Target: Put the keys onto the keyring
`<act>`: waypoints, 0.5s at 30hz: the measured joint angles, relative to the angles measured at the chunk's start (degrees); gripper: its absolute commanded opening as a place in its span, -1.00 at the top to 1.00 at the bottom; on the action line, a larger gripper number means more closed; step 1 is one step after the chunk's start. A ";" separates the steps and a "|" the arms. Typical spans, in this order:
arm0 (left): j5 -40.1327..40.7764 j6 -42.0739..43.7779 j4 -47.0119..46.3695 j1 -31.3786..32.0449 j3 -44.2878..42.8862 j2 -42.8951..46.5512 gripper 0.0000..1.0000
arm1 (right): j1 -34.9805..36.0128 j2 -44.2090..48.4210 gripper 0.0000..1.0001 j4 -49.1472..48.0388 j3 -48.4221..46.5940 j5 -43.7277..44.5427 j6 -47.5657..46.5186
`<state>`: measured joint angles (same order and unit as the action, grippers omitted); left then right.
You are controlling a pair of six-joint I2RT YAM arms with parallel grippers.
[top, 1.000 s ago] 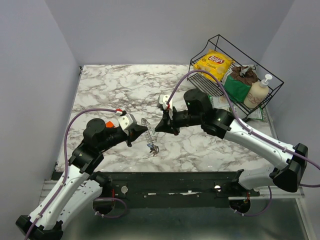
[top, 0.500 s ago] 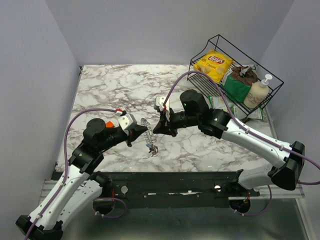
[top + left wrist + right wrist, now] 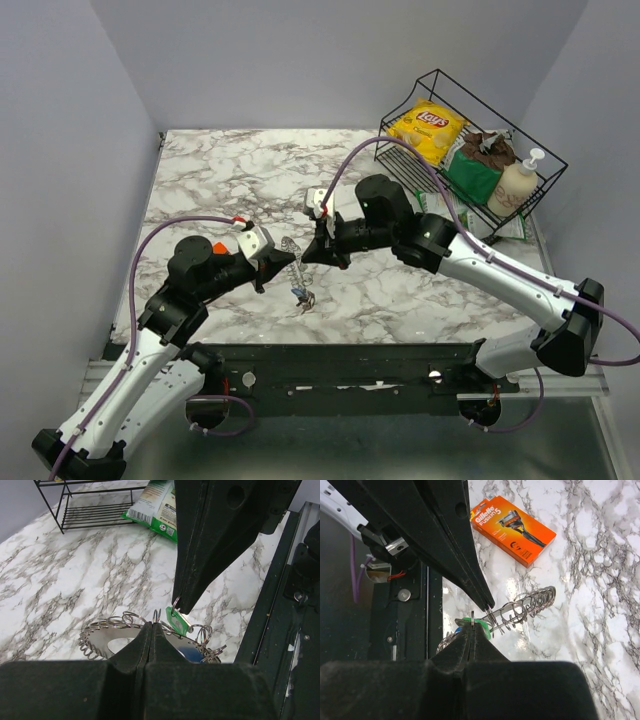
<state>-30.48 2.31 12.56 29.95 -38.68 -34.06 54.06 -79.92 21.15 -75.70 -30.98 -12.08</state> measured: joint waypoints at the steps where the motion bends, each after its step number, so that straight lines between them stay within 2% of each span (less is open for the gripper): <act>1: 0.00 0.02 0.00 0.00 0.00 -0.07 1.00 | 0.00 -0.17 0.99 0.00 -0.17 0.04 0.02; 15: -0.02 0.02 0.00 0.00 0.02 -0.07 1.00 | 0.22 -1.53 0.99 1.18 -0.87 0.52 0.00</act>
<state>-30.50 2.33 12.56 29.95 -38.65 -34.13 54.28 -81.45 22.33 -76.58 -30.46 -12.08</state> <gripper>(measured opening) 0.009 0.011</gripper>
